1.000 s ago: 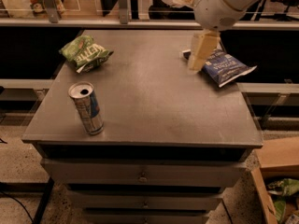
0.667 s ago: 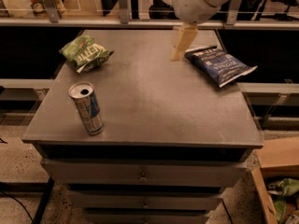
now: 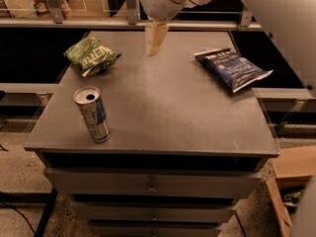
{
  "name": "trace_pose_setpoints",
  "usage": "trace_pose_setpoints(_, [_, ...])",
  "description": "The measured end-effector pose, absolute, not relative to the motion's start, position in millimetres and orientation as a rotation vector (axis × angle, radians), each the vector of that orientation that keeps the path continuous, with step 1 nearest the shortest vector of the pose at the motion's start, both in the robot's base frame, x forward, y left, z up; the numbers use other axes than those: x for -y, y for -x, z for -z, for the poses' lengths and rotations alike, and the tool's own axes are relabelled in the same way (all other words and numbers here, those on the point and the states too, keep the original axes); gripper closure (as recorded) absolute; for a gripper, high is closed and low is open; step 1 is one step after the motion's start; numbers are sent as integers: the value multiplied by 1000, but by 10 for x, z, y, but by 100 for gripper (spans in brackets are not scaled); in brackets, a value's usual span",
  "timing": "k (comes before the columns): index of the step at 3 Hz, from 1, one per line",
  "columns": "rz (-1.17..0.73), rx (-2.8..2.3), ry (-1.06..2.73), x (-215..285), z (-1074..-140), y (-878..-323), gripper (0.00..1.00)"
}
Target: Move green jalapeno chip bag near redbull can
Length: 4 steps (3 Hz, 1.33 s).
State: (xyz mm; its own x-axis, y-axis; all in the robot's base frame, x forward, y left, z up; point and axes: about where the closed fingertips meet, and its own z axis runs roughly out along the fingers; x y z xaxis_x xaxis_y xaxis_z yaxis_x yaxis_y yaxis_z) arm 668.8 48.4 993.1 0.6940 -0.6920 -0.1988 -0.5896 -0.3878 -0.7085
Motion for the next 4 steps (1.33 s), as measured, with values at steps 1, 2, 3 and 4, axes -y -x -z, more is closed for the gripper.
trace_pose_setpoints(1, [230, -970, 2121, -830, -9751, -6937, 0])
trace_pose_setpoints(2, [274, -1007, 2073, -1063, -9549, -7237, 0])
trace_pose_setpoints(3, [283, -1023, 2032, -1221, -9357, -7451, 0])
trace_pose_setpoints(4, [266, -1027, 2001, -1277, -9191, -7563, 0])
